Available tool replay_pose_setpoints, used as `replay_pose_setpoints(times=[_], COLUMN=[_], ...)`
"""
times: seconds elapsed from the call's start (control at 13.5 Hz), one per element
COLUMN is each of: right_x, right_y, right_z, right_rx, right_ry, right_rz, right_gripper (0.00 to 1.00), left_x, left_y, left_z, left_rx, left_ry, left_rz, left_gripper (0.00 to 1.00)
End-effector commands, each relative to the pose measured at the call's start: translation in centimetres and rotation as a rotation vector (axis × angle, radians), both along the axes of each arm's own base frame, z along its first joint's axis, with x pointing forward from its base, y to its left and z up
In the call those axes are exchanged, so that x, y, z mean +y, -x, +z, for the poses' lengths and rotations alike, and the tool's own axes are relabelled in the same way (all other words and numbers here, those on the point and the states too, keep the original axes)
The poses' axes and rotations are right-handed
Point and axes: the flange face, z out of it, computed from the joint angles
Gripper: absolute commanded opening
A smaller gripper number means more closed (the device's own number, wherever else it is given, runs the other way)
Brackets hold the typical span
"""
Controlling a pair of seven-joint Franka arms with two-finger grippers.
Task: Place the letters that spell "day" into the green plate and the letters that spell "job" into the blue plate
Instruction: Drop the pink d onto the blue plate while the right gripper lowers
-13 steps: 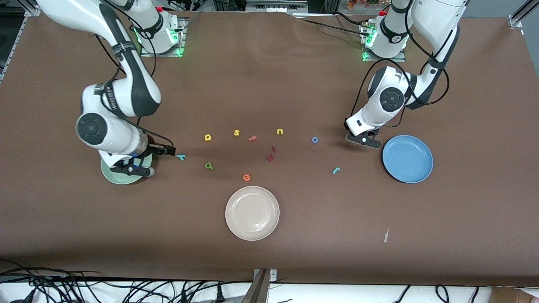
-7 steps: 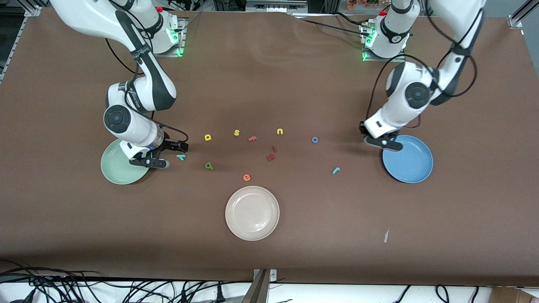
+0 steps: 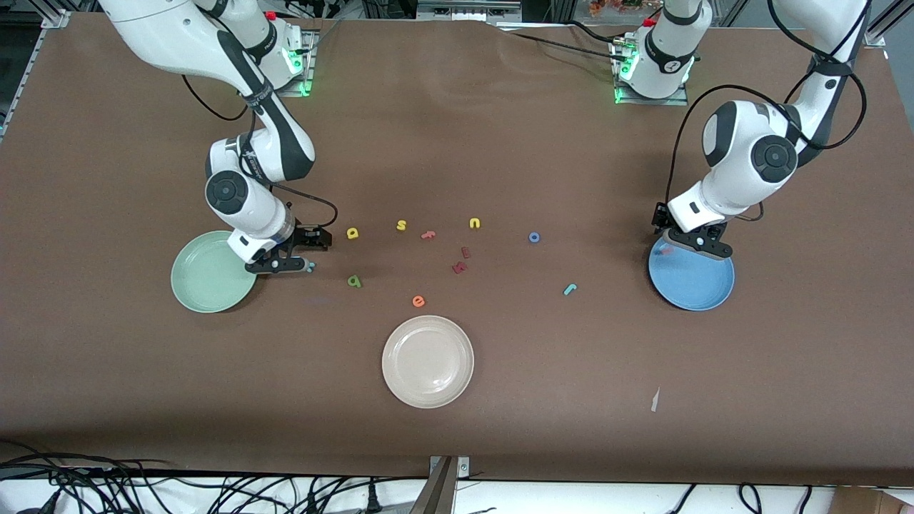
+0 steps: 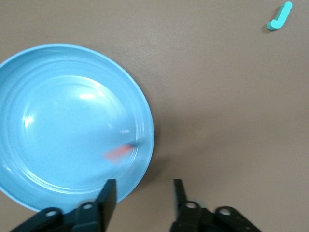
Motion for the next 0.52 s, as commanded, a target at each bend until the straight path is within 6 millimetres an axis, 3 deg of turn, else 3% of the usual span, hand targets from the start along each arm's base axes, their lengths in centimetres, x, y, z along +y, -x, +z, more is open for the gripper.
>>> replay_pose_setpoints(times=[0.0,0.22,0.37,0.45], right_x=[-0.2,-0.2,-0.4,-0.3], right_y=[-0.4,-0.8,-1.1,-1.2], right_z=[-0.4,-0.4,-0.2,0.0], right_rx=[-0.015,-0.027,-0.038,-0.042], right_ry=[0.000,0.012,0.030,0.036], right_rz=[0.143,0.230,0.286,0.328], right_gripper=[1.00,1.00,0.97,0.95], left_x=[-0.2,-1.4,-6.0,-7.3], left_y=[-0.1,-1.7,-3.2,-3.7], left_z=[0.2,0.8,0.8,0.5], left_rx=[-0.013,-0.036,-0.048,-0.047], left_ry=[-0.015,0.001,0.043,0.067], left_rz=[-0.038,-0.031,-0.045,-0.015], left_gripper=[0.63,0.63,0.63,0.63])
